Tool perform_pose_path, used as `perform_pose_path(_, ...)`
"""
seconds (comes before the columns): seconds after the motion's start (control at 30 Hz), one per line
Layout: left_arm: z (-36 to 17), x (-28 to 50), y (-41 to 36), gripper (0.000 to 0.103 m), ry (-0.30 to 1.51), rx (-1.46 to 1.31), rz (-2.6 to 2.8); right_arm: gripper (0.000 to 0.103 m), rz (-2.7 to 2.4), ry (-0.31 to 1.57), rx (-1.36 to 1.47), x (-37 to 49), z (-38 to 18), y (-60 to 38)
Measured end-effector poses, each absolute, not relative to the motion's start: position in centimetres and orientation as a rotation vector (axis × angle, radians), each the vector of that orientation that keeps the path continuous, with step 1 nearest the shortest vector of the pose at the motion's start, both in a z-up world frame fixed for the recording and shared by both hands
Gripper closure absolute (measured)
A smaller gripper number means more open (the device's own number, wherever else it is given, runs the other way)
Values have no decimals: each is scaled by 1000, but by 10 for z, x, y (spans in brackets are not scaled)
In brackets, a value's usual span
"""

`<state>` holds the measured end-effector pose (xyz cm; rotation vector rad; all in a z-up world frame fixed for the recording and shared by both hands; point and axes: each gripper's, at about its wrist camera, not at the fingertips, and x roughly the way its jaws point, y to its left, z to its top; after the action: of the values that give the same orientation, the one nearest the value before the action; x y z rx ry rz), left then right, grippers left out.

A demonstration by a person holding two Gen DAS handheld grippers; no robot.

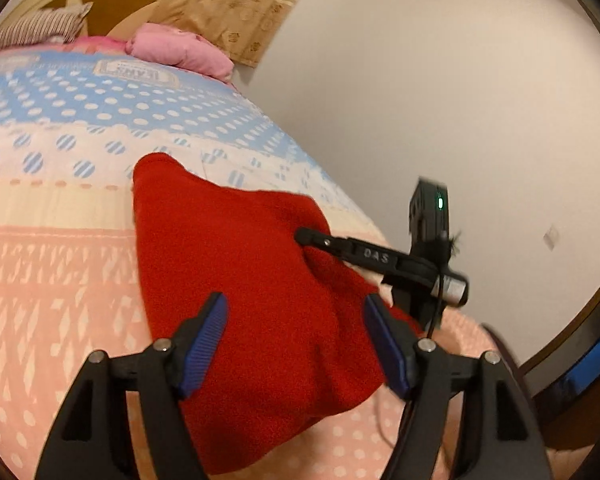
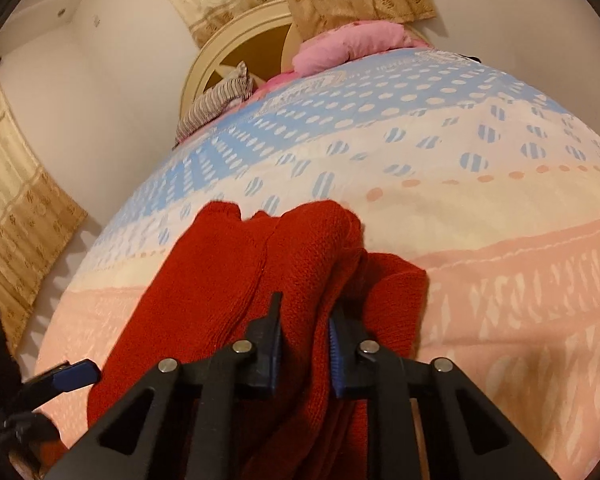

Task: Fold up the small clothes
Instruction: 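Lower the folded sweater bundle and open both tools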

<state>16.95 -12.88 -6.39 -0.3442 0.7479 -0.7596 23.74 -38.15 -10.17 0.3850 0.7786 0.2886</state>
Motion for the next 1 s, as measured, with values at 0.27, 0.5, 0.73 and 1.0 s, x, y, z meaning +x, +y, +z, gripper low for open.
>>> perform_pose_path(0.27, -67, 156, -182, 30, 746, -175, -788, 88, 244, 782, 474, 243, -112, -405)
perform_pose_path(0.5, -92, 131, -240, 26, 735, 163, -672, 78, 226, 811, 490, 241, -118, -411)
perform_pose_path(0.73, -85, 134, -211, 24, 736, 57, -726, 76, 110, 726, 494, 178, -96, -419)
perform_pose_path(1.0, -68, 139, -195, 24, 758, 12, -620, 76, 160, 732, 513, 115, -96, -388)
